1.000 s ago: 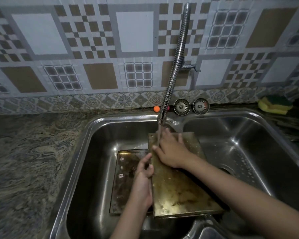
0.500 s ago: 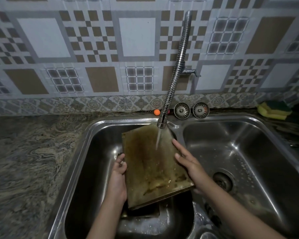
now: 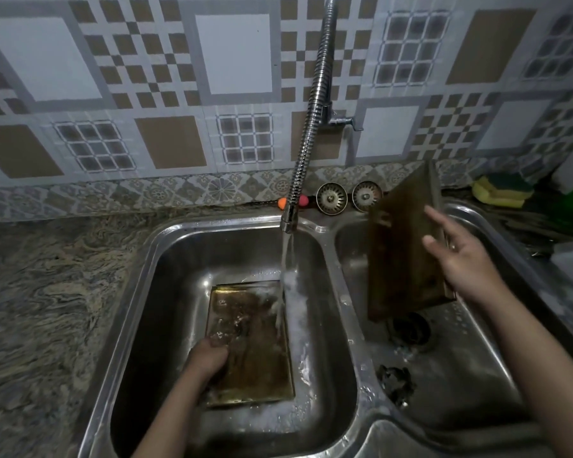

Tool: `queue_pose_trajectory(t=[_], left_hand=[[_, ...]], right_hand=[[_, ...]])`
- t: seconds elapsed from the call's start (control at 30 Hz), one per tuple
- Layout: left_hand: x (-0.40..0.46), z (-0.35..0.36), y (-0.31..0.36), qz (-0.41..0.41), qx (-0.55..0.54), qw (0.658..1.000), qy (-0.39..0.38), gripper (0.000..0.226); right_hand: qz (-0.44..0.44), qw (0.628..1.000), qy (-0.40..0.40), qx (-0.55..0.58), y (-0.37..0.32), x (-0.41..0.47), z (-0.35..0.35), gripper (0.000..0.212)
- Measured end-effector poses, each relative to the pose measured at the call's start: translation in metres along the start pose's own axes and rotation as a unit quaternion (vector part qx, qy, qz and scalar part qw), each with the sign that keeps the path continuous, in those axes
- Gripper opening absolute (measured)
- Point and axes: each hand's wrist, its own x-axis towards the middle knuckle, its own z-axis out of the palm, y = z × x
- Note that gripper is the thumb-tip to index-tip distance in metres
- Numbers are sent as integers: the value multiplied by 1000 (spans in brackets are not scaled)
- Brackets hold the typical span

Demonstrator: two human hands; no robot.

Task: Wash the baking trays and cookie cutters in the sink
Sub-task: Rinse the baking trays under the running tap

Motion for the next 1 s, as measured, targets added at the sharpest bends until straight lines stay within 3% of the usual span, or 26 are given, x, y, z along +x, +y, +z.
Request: queue_pose_trajectory(t=[0.1,0.2,0.3,0.43,0.5,0.53,0.6,0.63,0.7,0.73,0.8,0.87,0.93,1.0], left_hand=[[7,4,3,10,19,997,78,10],[8,3,7,68,10,993,96,13],[2,0,16,145,35,985,86,27],[-7,-1,29,216,41,967,126,30],[-14,-3,35,242,40,958,148,29],[-18,-6,38,250,35,954,161,29],[-21,-12,42,254,17,949,186,29],[-21,-14,43,249,2,950,190,28],[-20,-16,45,232,-44,954,185,28],[-21,-15,46,225,-66,955,182,27],[-25,-7,51,217,-108,955,173,27],[-33,5,57,207,-157,953,159,27],[-38,13,57,202,-194,948,151,26],[-43,18,52,218,-210,942,143,25]], right_hand=[[-4,966,-45,-253,35,9,4,52],[26,887,-144,-437,80,9,22,57],[36,843,-193,-501,113,5,42,62],[27,816,-237,-527,146,10,56,64],[43,834,-230,-500,149,12,62,60],[34,864,-189,-465,145,10,64,56],[-46,930,-50,-360,131,8,69,44],[-96,946,18,-308,119,7,73,38],[-180,954,93,-220,84,-2,86,31],[-212,955,91,-188,64,-7,95,31],[-244,955,3,-168,32,-23,118,36],[-214,936,-187,-206,14,-40,144,48],[-148,864,-336,-343,19,-42,162,64],[-111,811,-350,-456,29,-22,170,74]])
